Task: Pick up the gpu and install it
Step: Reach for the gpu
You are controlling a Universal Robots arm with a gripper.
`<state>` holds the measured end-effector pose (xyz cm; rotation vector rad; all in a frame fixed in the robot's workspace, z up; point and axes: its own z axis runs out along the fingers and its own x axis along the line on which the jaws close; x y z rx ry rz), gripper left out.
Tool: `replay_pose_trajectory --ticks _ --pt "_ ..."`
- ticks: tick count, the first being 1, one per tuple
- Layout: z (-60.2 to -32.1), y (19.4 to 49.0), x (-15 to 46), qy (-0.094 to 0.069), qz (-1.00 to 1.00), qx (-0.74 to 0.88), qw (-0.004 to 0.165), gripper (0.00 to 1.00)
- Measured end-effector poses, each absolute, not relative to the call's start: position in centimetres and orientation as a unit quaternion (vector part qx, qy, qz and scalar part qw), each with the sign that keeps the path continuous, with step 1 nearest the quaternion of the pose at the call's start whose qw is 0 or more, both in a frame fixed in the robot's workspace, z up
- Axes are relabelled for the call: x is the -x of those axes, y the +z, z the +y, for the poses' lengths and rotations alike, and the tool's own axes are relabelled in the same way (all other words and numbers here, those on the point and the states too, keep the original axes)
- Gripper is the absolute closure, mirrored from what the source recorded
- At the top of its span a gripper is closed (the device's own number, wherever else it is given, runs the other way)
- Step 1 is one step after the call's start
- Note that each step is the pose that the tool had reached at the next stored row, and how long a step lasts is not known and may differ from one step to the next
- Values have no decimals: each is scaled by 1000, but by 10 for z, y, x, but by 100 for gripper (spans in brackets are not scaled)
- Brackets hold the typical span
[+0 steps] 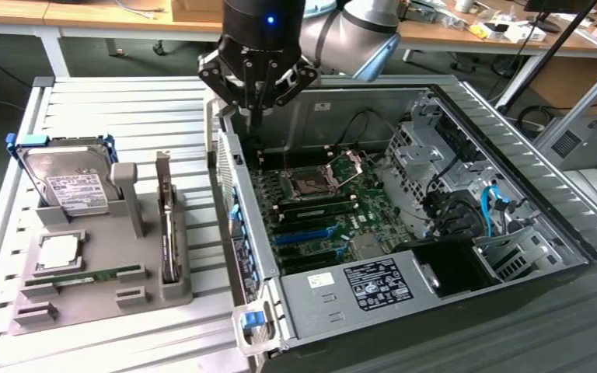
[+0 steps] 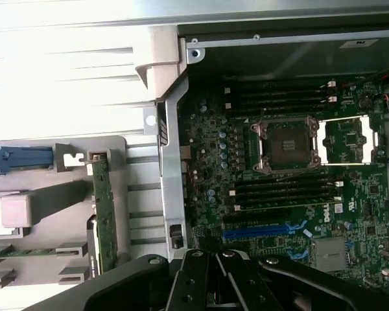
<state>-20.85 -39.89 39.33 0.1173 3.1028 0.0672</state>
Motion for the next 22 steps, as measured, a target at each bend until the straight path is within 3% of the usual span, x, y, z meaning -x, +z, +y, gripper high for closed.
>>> replay_pose_trajectory --ticks 22 --pt "-401 393 258 22 999 -38 19 89"
